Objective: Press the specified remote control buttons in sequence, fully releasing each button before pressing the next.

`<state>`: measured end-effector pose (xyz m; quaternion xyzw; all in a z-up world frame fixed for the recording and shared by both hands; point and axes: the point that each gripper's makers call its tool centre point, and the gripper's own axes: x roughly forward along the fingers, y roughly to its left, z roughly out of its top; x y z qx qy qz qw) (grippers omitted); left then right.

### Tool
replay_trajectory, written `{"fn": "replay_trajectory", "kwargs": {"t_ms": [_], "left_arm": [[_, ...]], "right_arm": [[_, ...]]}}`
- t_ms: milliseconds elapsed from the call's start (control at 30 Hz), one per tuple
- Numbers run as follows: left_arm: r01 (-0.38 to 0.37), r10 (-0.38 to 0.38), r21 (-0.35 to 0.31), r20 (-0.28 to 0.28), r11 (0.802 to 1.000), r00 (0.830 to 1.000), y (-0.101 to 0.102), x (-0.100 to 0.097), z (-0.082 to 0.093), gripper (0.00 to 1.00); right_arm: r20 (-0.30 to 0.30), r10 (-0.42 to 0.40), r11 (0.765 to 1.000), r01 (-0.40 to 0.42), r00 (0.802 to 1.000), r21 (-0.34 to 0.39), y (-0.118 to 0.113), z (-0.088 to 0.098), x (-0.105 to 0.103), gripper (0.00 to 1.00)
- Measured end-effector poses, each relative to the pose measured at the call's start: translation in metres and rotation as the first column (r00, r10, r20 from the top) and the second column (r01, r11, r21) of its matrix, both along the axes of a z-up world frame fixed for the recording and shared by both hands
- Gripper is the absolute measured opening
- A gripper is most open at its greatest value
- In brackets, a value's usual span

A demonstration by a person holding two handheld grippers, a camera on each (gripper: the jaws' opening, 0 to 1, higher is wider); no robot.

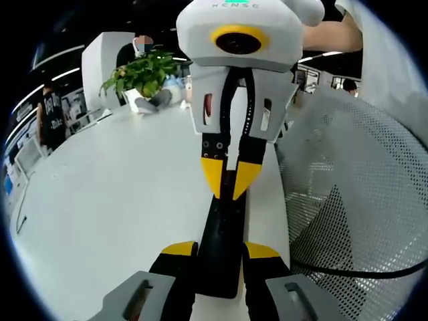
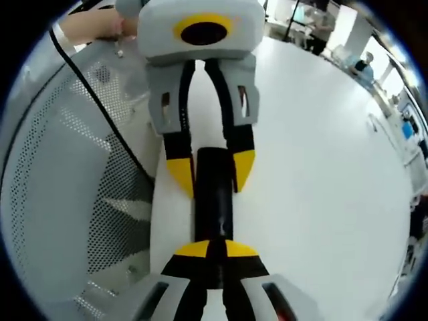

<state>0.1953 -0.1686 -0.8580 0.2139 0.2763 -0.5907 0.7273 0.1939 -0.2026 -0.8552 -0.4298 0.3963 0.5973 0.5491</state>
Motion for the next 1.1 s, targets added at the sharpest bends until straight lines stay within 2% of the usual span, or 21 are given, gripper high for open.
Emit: {"fn": "replay_trajectory", "kwargs": {"t_ms": [133,300,467,667,733,800,833,1100], "left_arm": [[0.002,-0.002,0.001,0.0,1.0,1.0,-0.0002,0.0,0.0001,0.26],[0.001,-0.001,0.001,0.0,1.0,1.0,-0.0001,0.0002,0.0,0.26],[0.0,0.0,0.0,0.0,1.0,1.0,-0.0002,0.0003,-0.0001,0.26],[0.001,-0.001,-0.002,0.002,1.0,1.0,0.0001,-0.0001,-0.0002,0.26],[0.001,-0.001,-0.003,0.003,1.0,1.0,0.0001,-0.0002,-0.0001,0.26],[0.002,-0.002,-0.003,0.003,1.0,1.0,0.0,-0.0002,0.0,0.26],[0.002,-0.002,-0.003,0.003,1.0,1.0,0.0,-0.0002,0.0001,0.26],[0.001,-0.001,-0.005,0.002,1.0,1.0,-0.0003,0.0001,0.0001,0.26]], "right_arm": [[0.0,0.001,1.0,-0.001,1.0,-0.001,-0.0001,-0.0002,-0.0002,0.03],[-0.036,-0.041,0.999,0.042,0.999,0.033,-0.0009,0.0014,0.0015,0.03],[-0.024,-0.009,0.996,0.011,1.0,0.084,-0.0014,0.0027,0.0002,0.03],[-0.043,-0.025,0.996,0.028,0.999,0.086,0.0005,0.0034,-0.0003,0.04],[-0.069,-0.043,0.996,0.049,0.997,0.08,0.0005,0.004,-0.0025,0.06],[-0.063,-0.037,0.996,0.042,0.997,0.077,0.0002,0.0038,-0.0027,0.06],[-0.039,-0.02,0.997,0.023,0.999,0.073,-0.0001,0.003,-0.001,0.05],[-0.018,0.016,0.999,-0.015,1.0,0.051,-0.0015,0.0027,-0.0011,0.05]]}}
